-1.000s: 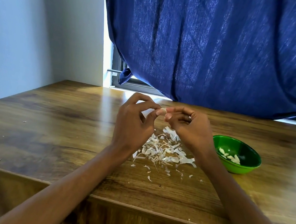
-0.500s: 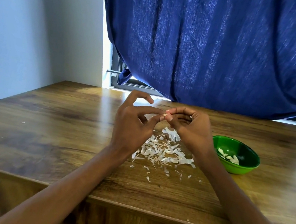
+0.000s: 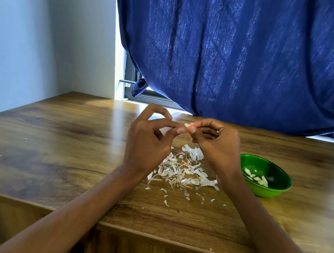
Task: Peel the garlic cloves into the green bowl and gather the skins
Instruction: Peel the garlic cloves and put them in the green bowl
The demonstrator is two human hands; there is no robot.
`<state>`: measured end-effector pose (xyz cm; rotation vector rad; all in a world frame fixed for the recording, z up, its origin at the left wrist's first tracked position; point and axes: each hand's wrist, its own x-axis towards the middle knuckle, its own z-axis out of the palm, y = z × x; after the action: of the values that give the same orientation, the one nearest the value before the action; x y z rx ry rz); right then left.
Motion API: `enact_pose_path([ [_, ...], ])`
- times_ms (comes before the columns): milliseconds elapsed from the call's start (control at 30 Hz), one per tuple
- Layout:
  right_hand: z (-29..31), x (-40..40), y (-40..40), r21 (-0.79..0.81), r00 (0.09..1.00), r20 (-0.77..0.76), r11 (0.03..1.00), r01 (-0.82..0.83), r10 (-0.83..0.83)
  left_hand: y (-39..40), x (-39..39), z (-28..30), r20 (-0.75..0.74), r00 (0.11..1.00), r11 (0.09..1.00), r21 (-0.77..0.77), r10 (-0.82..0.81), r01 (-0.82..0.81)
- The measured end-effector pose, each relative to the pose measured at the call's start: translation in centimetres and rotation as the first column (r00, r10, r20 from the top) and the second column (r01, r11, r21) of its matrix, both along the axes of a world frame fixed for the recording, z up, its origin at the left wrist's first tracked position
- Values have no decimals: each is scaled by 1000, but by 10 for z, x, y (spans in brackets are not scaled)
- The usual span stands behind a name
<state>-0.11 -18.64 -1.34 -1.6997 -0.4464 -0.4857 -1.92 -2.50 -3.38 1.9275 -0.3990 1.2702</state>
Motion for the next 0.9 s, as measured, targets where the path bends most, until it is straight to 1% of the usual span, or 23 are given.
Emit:
enact_pose_path([
  [67, 0, -1, 0, 13, 1000, -10, 1000, -5, 5, 1, 2, -1, -20, 1000, 999, 32, 20, -20],
  [167, 1, -1, 0, 27, 1000, -23, 1000, -15, 15, 1, 5, -4, -117, 993, 998, 54, 27, -20],
  [267, 1, 0, 0, 29, 1000, -17, 999, -21, 21, 4, 6, -4, -152, 987, 996, 79, 49, -38],
  [333, 1, -1, 0, 34, 1000, -14, 999, -20, 21, 4, 5, -1, -133, 991, 997, 73, 7, 3],
  [433, 1, -1, 0, 15, 1000, -21, 1000, -23, 23, 1, 0, 1, -69, 990, 991, 40, -124, 127],
  [467, 1, -1, 0, 6, 999, -27, 999, -32, 33, 0, -1, 1, -51, 989, 989, 36, -140, 141],
  [667, 3, -2, 3, -23, 991, -43, 992, -127, 126, 1, 0, -2, 71, 997, 997, 70, -41, 36],
  [800, 1, -3, 6, -21, 975, -61, 977, -213, 212, -1, -4, -2, 76, 996, 998, 33, -56, 53],
  [900, -2, -5, 8, -44, 972, -34, 971, -233, 232, -2, -7, -1, 5, 992, 990, -67, -123, 123],
])
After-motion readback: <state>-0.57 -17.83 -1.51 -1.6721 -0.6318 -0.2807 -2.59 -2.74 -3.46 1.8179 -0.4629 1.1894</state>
